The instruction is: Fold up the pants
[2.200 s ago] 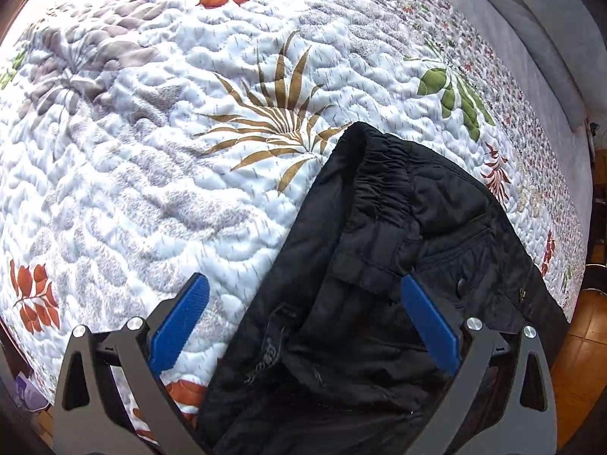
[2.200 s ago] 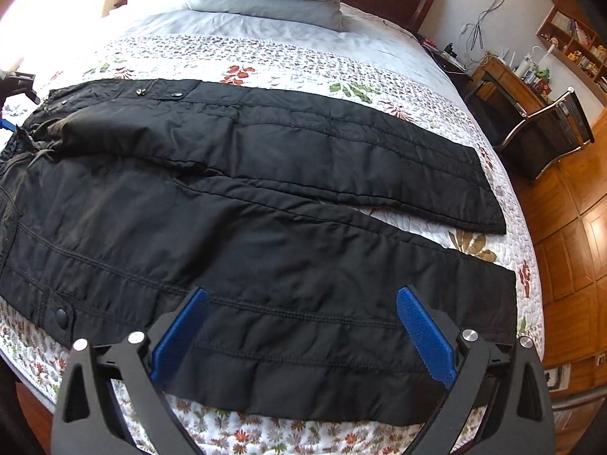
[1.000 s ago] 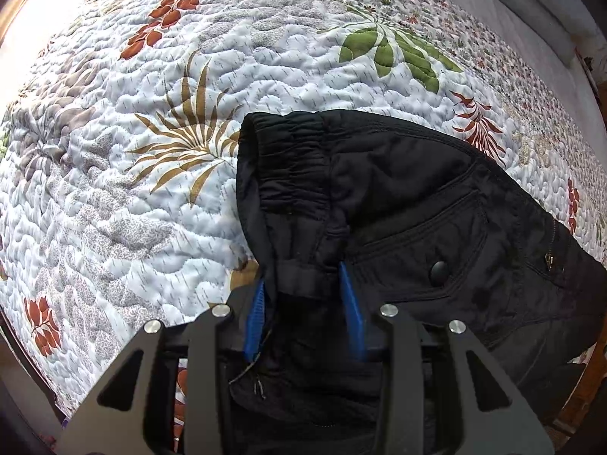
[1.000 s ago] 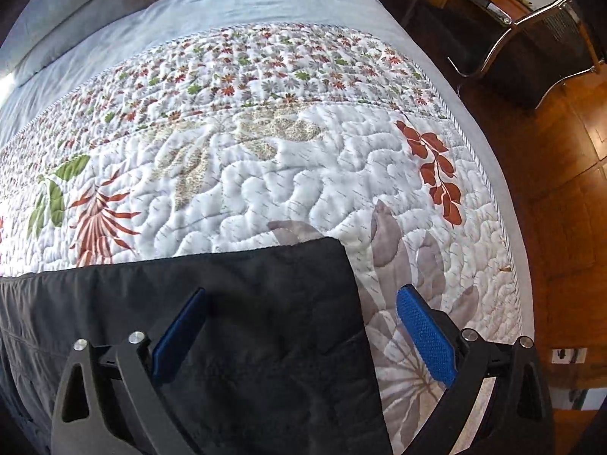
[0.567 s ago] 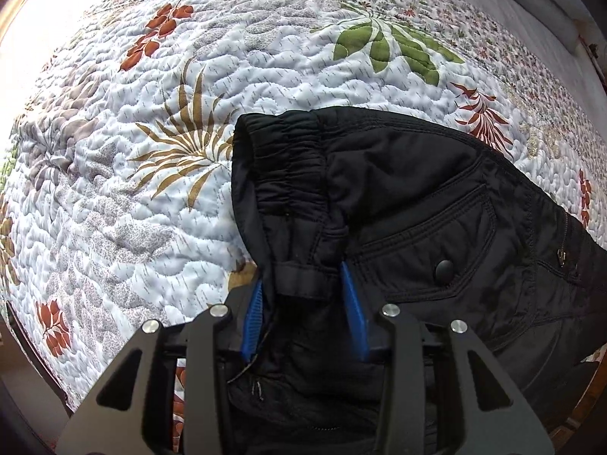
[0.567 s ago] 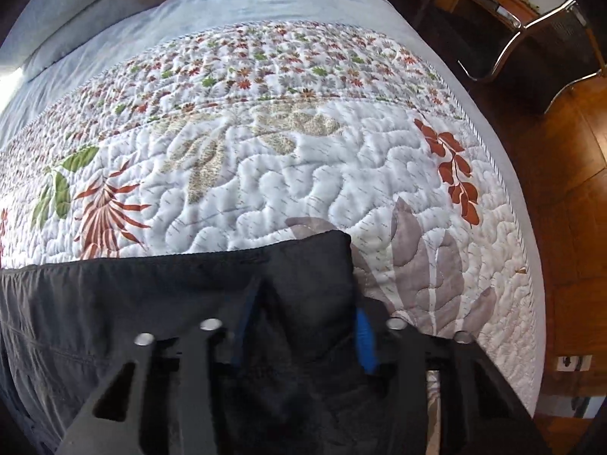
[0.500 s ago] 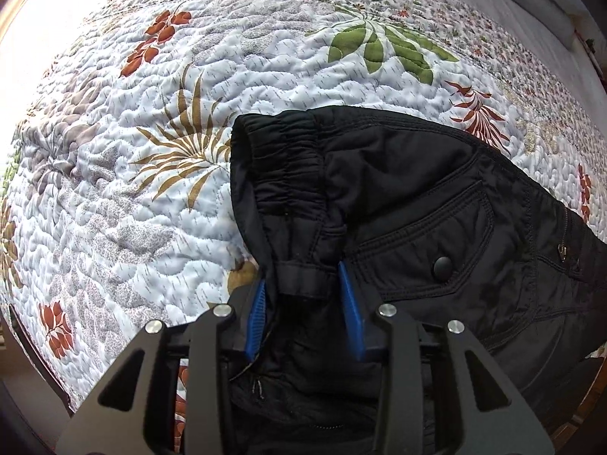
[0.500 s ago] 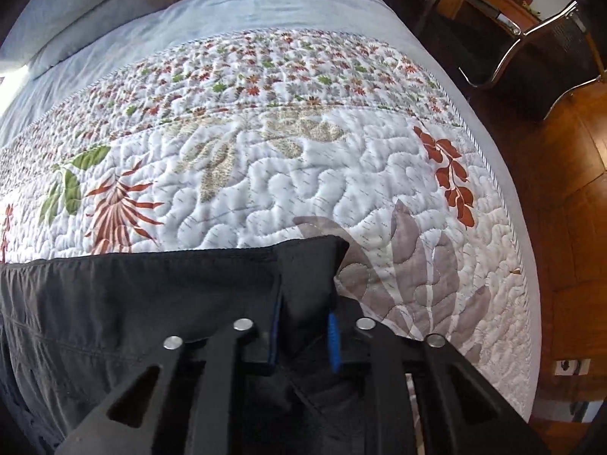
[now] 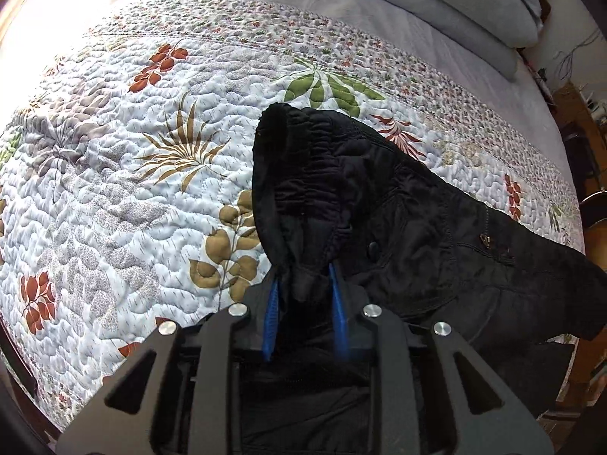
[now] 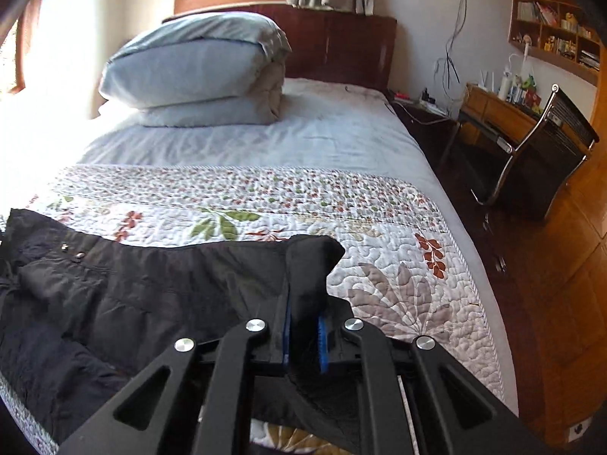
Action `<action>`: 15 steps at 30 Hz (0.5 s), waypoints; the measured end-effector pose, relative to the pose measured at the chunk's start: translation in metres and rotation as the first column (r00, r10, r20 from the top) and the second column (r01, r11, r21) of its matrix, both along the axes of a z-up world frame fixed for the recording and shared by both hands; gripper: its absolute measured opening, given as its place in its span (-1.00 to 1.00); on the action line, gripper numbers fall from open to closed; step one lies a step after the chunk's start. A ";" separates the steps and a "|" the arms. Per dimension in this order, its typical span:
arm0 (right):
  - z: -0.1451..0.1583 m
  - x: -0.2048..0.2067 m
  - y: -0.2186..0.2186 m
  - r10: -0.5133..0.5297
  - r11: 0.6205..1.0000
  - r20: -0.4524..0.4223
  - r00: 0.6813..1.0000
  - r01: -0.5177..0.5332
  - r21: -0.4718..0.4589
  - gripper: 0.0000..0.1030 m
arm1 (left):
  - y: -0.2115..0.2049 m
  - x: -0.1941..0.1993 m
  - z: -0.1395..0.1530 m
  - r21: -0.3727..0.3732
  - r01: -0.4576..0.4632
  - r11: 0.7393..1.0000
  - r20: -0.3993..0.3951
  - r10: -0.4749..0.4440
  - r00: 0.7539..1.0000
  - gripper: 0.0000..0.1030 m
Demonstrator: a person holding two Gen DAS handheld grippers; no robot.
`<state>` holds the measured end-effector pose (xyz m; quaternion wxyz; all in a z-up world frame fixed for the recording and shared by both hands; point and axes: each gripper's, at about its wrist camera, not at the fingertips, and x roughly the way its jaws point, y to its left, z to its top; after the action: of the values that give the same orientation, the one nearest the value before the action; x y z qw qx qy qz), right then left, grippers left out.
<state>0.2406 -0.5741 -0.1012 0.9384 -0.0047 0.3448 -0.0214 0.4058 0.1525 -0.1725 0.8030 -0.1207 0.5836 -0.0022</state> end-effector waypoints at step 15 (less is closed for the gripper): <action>-0.089 -0.194 -0.013 -0.131 0.938 0.000 0.991 0.124 0.324 -0.82 | 0.019 -0.121 0.012 -0.160 0.029 0.987 0.099 -0.014 0.995 -0.60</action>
<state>0.0467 -0.5873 -0.1906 0.9268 0.1719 0.3331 -0.0254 0.2849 0.1717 -0.1606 0.8181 -0.1787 0.5428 -0.0639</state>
